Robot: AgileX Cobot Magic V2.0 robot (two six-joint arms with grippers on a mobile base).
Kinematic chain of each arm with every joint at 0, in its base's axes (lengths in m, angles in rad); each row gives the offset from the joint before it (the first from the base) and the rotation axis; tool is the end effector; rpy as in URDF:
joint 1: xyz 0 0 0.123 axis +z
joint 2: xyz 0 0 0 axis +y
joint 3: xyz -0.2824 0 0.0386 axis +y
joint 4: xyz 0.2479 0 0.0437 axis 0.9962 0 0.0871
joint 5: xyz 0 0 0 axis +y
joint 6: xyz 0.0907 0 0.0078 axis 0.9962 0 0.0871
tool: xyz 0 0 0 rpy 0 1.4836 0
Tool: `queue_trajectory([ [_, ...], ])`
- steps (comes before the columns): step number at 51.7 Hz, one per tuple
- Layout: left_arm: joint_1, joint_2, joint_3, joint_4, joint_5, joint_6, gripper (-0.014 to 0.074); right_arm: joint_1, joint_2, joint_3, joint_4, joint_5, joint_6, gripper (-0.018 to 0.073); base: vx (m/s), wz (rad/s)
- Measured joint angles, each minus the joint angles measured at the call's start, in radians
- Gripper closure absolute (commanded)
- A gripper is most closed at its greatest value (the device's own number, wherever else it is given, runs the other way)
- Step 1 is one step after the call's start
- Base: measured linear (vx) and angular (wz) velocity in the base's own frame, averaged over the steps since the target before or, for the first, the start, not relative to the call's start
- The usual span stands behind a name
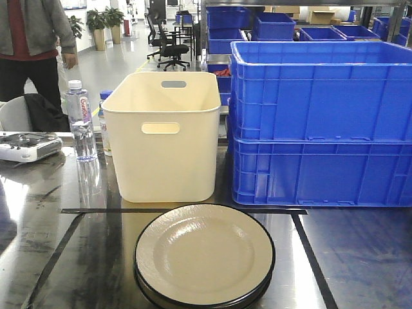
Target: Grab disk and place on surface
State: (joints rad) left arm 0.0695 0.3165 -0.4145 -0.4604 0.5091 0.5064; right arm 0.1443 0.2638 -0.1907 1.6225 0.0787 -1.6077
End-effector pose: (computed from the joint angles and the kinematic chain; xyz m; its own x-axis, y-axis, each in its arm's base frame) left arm 0.0727 -0.0148 0.2908 -0.2593 0.0774 -0.9627 0.1660 0.9855 0.0346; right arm 0.0767 0.0185 0.2610 0.0147 0.0172 -0.9997 -0.2213 0.9751 0.0135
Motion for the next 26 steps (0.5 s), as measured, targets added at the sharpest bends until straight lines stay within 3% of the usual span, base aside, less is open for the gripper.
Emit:
queue_trajectory([
  [26, 0.000, -0.023, 0.000, 0.001, -0.008, -0.002, 0.0598, 0.000, 0.000, 0.000, 0.007, 0.000, 0.002, 0.0568, 0.00, 0.00],
])
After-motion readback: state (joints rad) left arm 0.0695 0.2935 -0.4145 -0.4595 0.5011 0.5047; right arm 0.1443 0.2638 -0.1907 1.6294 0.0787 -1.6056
